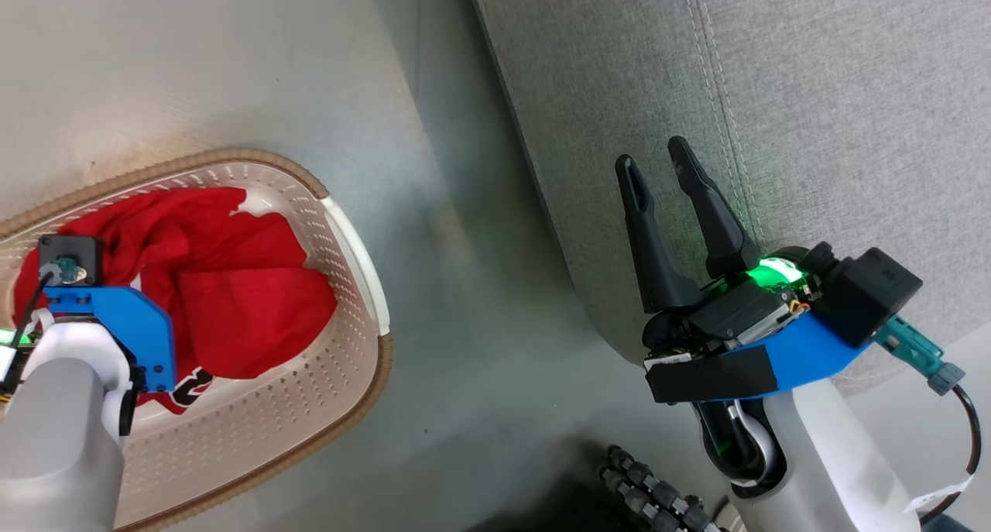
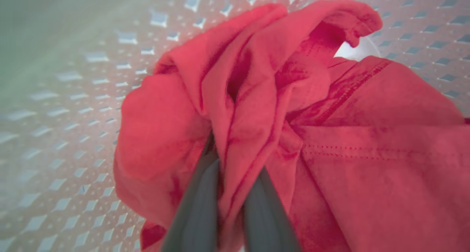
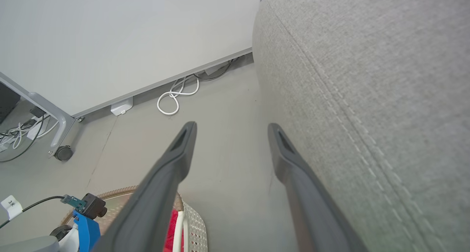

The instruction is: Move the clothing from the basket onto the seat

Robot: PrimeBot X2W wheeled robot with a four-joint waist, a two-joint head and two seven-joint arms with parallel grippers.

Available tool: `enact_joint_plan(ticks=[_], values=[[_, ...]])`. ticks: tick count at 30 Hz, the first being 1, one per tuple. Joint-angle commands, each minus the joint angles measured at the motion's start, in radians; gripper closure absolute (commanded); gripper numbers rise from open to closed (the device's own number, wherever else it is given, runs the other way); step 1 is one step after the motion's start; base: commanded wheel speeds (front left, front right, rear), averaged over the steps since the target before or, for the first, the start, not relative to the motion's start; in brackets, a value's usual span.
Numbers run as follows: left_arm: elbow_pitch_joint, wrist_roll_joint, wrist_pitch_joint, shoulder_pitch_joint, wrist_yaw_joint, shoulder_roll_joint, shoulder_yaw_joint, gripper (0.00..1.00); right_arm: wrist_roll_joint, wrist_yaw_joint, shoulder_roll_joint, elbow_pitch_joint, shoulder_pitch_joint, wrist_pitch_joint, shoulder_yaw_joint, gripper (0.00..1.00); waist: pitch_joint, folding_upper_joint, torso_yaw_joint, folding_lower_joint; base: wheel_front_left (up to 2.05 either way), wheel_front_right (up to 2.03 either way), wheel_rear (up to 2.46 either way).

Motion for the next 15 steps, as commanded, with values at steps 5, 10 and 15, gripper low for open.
enact_joint_plan(ticks=[5, 10, 15], values=[[0.049, -0.017, -0.04, -0.039, -0.019, -0.035, -0.011, 1.0, -0.019, 0.0, -0.001, 0.01, -0.016, -0.001, -0.016, 0.0, -0.043, 0.0, 0.032, 0.0, 0.0, 0.0, 0.0], [0.112, -0.032, -0.083, -0.056, -0.042, -0.095, -0.029, 1.0, -0.062, 0.0, -0.001, 0.028, -0.013, -0.001, -0.028, 0.0, -0.122, 0.0, 0.093, 0.0, 0.0, 0.0, 0.0], [0.179, -0.047, -0.13, -0.057, -0.083, -0.166, -0.056, 1.0, -0.11, 0.0, -0.001, 0.066, -0.001, -0.001, -0.043, 0.0, -0.228, 0.0, 0.17, 0.0, 0.0, 0.0, 0.0]])
